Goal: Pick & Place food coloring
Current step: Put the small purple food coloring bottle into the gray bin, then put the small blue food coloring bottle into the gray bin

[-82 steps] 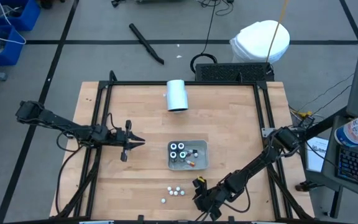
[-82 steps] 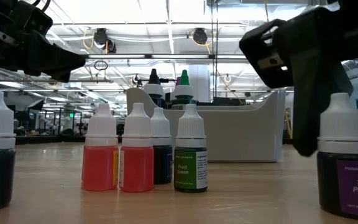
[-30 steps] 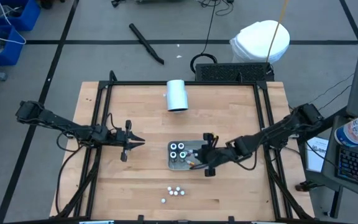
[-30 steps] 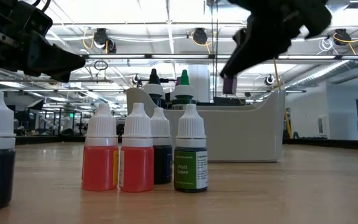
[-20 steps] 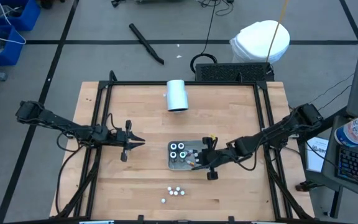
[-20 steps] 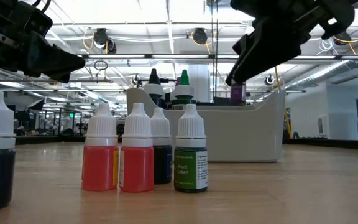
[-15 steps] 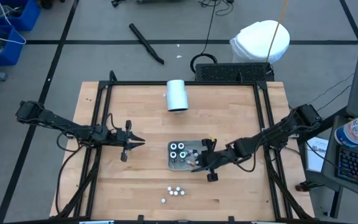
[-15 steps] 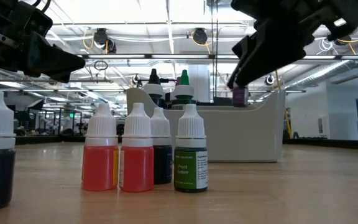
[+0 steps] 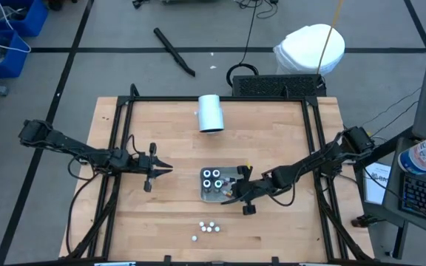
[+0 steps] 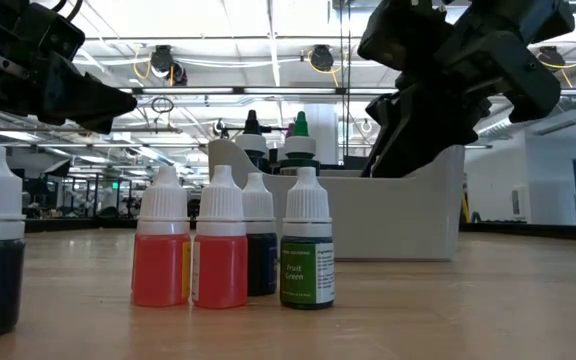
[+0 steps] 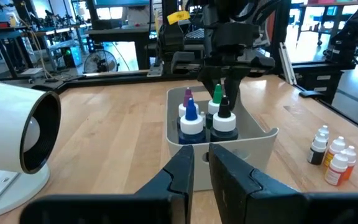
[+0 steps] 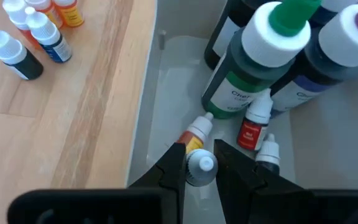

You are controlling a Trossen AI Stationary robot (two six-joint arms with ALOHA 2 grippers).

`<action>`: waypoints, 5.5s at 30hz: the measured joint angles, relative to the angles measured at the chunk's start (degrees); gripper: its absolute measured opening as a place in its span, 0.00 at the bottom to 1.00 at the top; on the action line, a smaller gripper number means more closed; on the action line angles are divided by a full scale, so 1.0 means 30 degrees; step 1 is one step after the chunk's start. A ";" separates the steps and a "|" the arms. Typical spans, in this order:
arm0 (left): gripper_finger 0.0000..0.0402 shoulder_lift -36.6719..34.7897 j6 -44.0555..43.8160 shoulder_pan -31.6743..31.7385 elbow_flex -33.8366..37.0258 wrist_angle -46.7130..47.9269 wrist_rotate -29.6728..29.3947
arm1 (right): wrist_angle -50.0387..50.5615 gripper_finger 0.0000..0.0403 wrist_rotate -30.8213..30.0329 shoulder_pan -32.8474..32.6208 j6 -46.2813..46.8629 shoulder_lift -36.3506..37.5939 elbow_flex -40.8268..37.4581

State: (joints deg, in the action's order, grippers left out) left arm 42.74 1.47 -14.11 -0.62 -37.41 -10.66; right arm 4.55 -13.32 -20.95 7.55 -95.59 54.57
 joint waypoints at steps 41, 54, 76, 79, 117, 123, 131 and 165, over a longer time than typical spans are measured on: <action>0.14 -0.0004 0.0339 0.0000 0.0000 -0.0023 0.0000 | -0.1267 0.14 0.1947 0.1086 -0.0381 -0.1053 0.0036; 0.14 -0.0007 0.0346 0.0000 0.0000 -0.0015 0.0000 | -0.1441 0.15 0.1957 0.1093 -0.0605 -0.1115 0.0022; 0.14 -0.0007 0.0353 0.0000 0.0000 0.0000 0.0000 | -0.0875 0.33 0.2070 0.1100 -0.0776 -0.1021 -0.0066; 0.14 -0.0007 0.0360 0.0000 0.0000 0.0006 0.0000 | -0.0782 0.33 0.2069 0.1100 -0.0903 -0.0510 -0.0051; 0.14 0.0000 0.0266 0.0000 0.0000 0.0124 0.0007 | -1.2375 0.00 0.0781 0.0707 -0.2242 1.7136 -1.4398; 0.14 0.0000 -0.0922 0.0000 0.0000 0.0959 -0.0348 | -1.3297 0.00 0.0401 0.0707 -0.2562 1.6974 -1.5066; 0.12 0.0078 -0.4307 -0.2036 -0.1202 0.3447 -0.1157 | -1.2774 0.00 0.0444 0.0707 -0.2898 1.6976 -1.5073; 0.66 2.2884 -0.6029 -0.9718 -2.6256 2.0756 -0.2286 | -1.2275 0.00 0.0495 0.0699 -0.2834 1.6976 -1.5067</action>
State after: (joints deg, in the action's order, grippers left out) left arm 111.39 -16.62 -43.26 -79.39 24.86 -17.51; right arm -32.27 -11.84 -18.85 -0.95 -44.66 9.37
